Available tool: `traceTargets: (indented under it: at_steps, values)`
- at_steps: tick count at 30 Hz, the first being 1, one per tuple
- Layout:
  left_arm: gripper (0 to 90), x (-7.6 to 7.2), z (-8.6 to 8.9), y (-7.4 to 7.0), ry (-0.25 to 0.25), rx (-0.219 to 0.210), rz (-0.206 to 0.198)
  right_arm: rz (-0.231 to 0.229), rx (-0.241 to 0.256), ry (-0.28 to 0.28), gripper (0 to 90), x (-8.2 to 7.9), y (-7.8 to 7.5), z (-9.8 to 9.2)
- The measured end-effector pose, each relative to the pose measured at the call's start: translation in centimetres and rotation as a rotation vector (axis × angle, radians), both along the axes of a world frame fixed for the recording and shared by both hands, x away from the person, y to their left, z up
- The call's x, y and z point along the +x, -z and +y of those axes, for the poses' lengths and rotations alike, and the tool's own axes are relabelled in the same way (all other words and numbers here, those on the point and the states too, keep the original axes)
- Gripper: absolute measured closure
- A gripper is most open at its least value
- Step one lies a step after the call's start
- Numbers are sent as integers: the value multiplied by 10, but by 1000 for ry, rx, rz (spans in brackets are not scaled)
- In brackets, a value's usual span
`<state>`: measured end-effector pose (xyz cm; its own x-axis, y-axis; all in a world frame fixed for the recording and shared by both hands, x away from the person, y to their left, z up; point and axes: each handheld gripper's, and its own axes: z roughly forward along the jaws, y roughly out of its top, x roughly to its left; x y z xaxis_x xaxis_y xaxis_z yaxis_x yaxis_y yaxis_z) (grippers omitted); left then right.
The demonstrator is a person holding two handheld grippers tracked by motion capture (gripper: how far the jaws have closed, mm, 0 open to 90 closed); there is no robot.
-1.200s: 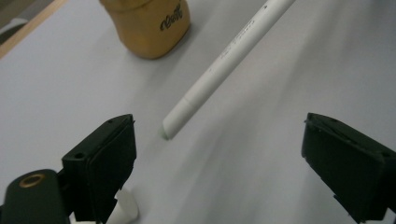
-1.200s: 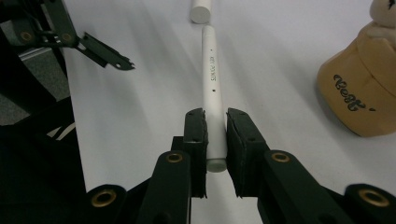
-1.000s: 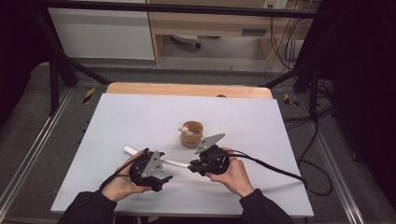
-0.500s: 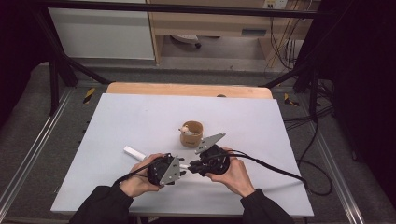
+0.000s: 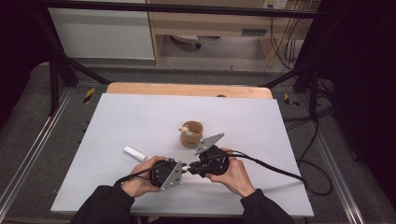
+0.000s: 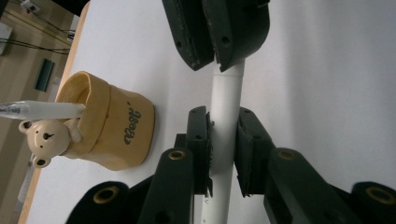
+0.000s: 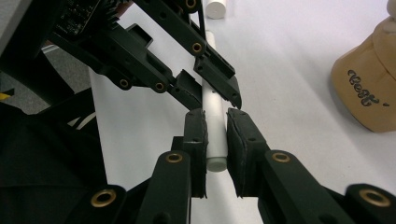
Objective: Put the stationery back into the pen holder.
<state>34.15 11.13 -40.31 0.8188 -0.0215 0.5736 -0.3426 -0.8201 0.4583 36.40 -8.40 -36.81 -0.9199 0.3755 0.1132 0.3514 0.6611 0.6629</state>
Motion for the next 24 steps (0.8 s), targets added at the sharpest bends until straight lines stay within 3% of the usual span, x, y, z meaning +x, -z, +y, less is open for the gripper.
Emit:
traceTargets:
  at_steps: [4,6,12,20,24]
  values:
    - [777,-1,-1,2,-18,-32,35,1,13,3,772,0,-1,-1]
    - [778,1,1,1,-36,-15,27,-1,28,16,706,0,-2,-4]
    - [778,8,11,0,-121,-53,56,-48,86,77,556,-2,-7,-24]
    - [778,17,23,-7,-244,-154,116,-94,139,236,259,-2,12,-60]
    - [778,20,29,-13,-293,-222,156,-90,123,312,152,-1,27,-76]
